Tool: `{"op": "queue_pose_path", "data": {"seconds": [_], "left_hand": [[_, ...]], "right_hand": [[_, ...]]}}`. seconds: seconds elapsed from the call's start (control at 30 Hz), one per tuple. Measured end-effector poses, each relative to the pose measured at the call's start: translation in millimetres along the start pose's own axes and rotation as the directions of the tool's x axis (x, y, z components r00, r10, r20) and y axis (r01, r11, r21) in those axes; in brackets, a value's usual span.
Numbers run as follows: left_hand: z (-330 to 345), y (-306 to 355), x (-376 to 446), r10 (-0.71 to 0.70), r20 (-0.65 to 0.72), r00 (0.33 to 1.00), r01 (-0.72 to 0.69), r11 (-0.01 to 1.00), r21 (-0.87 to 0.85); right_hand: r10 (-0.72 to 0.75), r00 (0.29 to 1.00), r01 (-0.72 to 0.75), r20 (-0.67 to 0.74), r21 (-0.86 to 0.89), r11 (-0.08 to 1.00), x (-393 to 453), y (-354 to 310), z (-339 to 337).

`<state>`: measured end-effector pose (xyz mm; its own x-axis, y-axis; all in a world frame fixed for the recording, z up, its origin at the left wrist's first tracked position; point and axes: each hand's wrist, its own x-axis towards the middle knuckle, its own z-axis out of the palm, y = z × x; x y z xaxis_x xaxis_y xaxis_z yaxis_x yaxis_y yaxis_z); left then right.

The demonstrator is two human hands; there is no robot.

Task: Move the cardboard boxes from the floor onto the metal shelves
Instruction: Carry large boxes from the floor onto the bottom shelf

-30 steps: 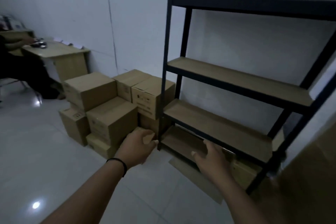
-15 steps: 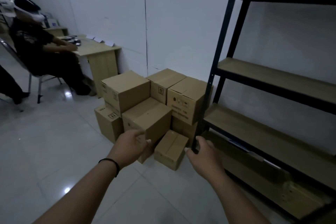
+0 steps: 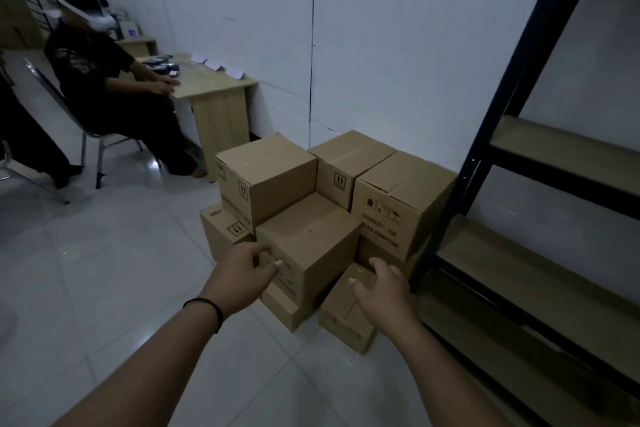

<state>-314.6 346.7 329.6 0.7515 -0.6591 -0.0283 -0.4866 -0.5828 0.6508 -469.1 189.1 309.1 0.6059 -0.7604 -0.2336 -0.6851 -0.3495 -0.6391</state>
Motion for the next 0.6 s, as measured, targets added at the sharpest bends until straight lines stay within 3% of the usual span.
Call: {"op": "queue_pose_path", "data": {"seconds": [0.33,0.6], "left_hand": [[-19,-23,128,-0.079,-0.082,0.994,0.075,0.996,-0.05],[-47,-82,244,-0.096,-0.058,0.994,0.092,0.993,-0.075]], "right_hand": [[0.037,0.995,-0.037,0.096,-0.001,0.999,141,-50,27],[0.079,0.995,-0.079,0.054,0.002,0.997,233,-109,63]]}}
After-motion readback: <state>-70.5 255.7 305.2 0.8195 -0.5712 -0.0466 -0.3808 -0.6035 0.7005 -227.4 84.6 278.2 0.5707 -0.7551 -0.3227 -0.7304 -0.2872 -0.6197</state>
